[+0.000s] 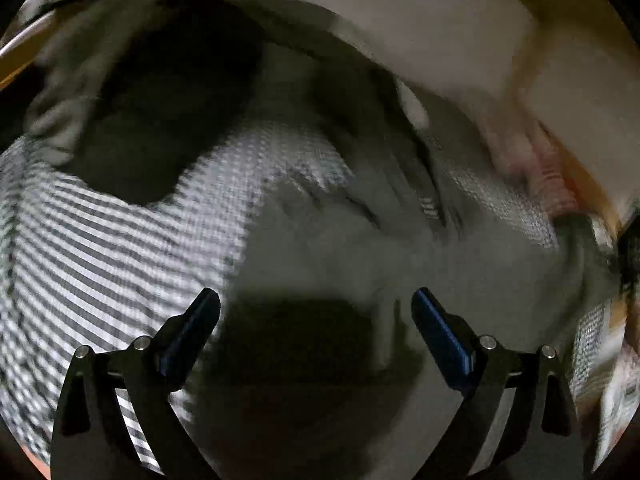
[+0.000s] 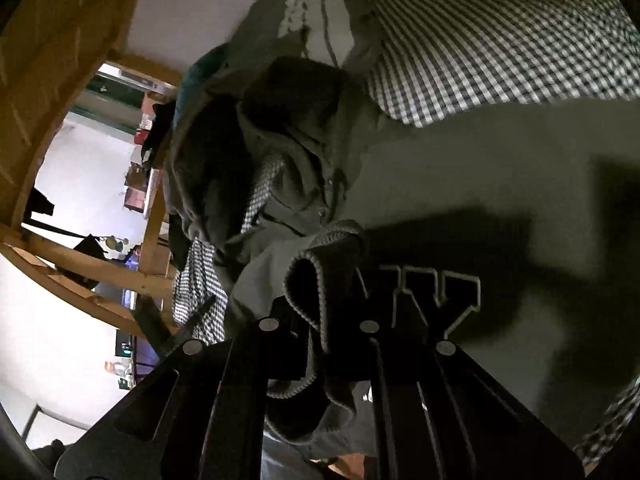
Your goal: Fold large clothes
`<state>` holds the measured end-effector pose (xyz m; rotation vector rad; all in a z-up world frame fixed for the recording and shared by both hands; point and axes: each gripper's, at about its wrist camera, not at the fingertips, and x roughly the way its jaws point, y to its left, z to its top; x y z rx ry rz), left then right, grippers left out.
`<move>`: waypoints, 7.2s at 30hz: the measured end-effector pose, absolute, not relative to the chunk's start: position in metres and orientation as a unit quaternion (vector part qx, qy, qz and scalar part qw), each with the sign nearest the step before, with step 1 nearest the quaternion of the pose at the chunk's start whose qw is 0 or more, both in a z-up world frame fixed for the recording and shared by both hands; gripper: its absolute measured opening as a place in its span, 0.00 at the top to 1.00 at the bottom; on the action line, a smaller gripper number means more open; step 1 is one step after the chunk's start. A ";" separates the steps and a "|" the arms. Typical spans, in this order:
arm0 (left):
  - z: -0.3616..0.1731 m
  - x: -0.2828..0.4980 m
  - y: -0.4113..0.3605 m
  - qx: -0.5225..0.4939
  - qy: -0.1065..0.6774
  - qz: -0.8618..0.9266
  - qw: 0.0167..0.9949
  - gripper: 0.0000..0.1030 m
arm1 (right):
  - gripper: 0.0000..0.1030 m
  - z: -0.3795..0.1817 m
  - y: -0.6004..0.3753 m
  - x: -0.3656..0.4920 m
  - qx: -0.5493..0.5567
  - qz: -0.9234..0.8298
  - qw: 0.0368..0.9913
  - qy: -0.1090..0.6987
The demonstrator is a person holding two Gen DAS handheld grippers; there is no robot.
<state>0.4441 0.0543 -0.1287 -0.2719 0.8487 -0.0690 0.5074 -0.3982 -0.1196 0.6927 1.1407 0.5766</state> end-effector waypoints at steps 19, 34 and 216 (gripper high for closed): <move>-0.173 0.533 0.157 -0.265 0.539 -0.037 0.799 0.84 | 0.91 -0.183 -0.387 0.530 0.276 0.191 0.754 0.565; -0.098 0.448 0.031 -0.074 0.406 -0.065 0.909 0.07 | 0.03 -0.103 -0.329 0.476 0.096 0.085 0.897 0.422; -0.127 0.446 0.093 -0.274 0.414 -0.094 0.863 0.12 | 0.03 -0.193 -0.067 0.270 -0.324 0.274 0.883 0.203</move>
